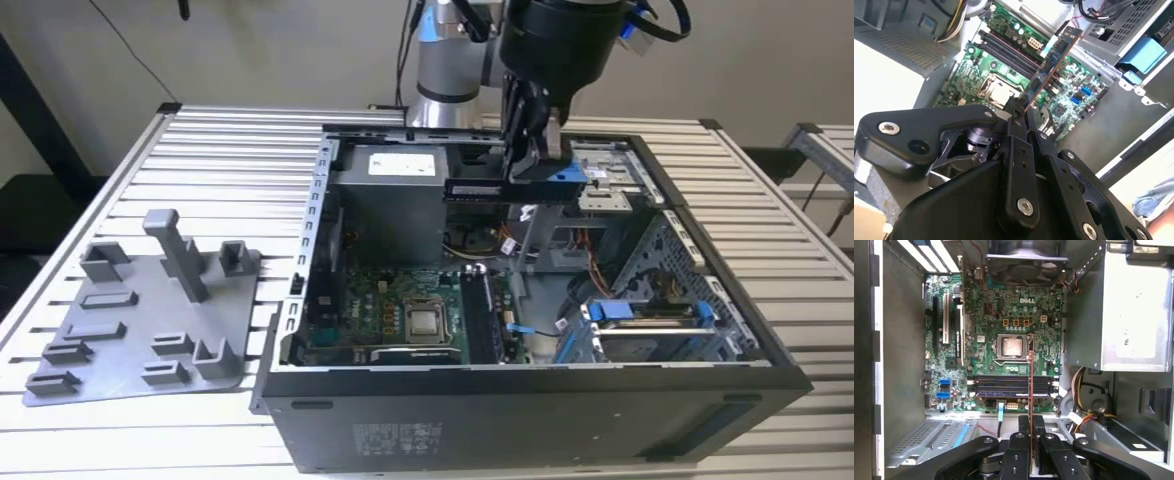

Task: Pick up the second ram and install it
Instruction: 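Pick up the second ram and move it above second insertion slot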

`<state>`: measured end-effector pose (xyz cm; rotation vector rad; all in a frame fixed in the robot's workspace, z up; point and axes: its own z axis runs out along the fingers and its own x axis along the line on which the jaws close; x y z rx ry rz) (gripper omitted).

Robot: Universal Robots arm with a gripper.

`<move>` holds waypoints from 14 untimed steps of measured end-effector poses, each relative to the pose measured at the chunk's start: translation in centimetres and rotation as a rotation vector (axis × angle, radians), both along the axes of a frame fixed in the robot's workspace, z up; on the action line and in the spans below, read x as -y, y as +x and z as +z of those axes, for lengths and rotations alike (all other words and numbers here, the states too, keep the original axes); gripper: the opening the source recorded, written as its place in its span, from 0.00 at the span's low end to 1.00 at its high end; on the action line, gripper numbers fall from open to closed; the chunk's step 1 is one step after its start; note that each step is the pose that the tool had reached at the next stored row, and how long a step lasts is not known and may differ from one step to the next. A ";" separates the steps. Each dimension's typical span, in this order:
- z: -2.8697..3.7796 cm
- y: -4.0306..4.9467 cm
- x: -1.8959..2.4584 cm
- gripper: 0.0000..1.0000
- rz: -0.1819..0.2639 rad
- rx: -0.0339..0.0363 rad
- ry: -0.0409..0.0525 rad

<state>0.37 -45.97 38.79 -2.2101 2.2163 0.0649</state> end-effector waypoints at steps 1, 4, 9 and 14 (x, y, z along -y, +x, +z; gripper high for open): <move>-0.01 0.01 -0.05 0.14 -0.005 0.0001 0.0000; -0.04 0.00 -0.08 0.14 -0.035 0.0001 -0.0001; -0.10 -0.01 -0.64 0.14 -0.056 0.0002 0.0001; -0.11 0.01 -1.21 0.14 -0.060 0.0002 0.0000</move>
